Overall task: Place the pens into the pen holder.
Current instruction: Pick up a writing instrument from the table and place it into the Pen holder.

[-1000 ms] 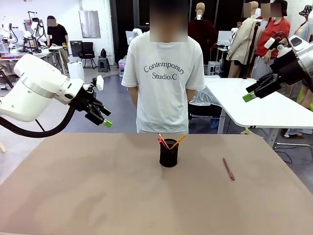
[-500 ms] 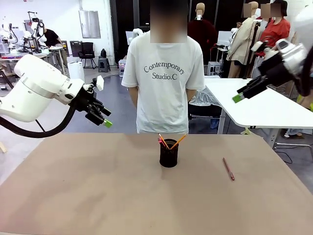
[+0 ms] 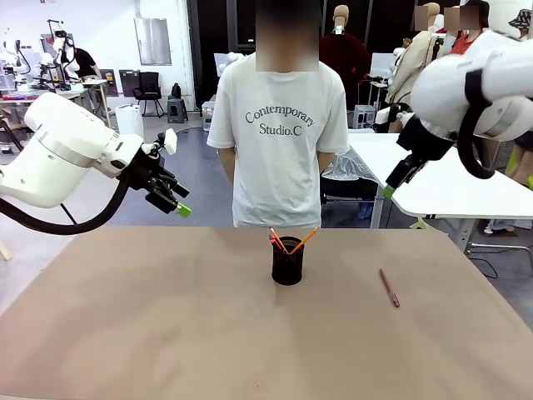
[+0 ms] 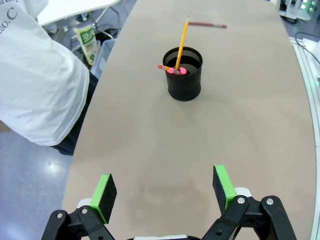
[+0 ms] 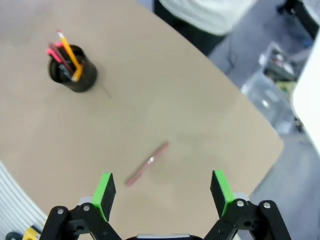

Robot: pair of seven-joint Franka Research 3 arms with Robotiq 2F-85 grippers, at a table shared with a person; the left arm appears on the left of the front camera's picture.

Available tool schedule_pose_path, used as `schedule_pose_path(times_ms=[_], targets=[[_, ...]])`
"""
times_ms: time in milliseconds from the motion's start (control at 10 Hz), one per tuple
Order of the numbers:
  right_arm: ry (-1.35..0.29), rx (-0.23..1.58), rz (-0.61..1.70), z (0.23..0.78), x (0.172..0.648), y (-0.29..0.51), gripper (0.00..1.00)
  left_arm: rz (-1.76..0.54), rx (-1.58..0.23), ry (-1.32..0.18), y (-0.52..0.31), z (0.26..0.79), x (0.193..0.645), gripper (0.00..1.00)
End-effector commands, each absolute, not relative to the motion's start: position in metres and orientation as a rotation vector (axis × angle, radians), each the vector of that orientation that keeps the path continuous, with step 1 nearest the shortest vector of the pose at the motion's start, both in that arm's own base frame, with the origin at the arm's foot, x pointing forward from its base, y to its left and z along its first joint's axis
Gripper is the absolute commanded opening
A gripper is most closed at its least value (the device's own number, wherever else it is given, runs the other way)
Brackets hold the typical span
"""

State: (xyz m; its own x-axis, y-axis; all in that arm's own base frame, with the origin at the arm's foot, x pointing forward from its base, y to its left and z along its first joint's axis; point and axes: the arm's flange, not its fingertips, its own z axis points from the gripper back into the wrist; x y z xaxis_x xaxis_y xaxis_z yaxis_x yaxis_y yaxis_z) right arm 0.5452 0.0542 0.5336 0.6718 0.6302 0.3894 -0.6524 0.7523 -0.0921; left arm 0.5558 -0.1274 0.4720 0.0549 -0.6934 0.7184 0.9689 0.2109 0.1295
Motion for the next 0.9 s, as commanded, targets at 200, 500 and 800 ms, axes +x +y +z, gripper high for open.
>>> schedule_pose_path(times_ms=[200,500,800], targets=[[-0.284,0.055,0.518,0.489,0.528,0.066,1.0,-1.329,-0.437,-0.766,-0.126,0.472,0.556,1.0],[-0.293,0.032,0.411,0.449,0.512,0.063,1.0,-1.329,-0.437,-0.766,-0.126,0.472,0.556,1.0],[-0.276,0.042,0.457,0.456,0.521,0.058,1.0,-1.329,-0.437,-0.766,-0.126,0.472,0.556,1.0]])
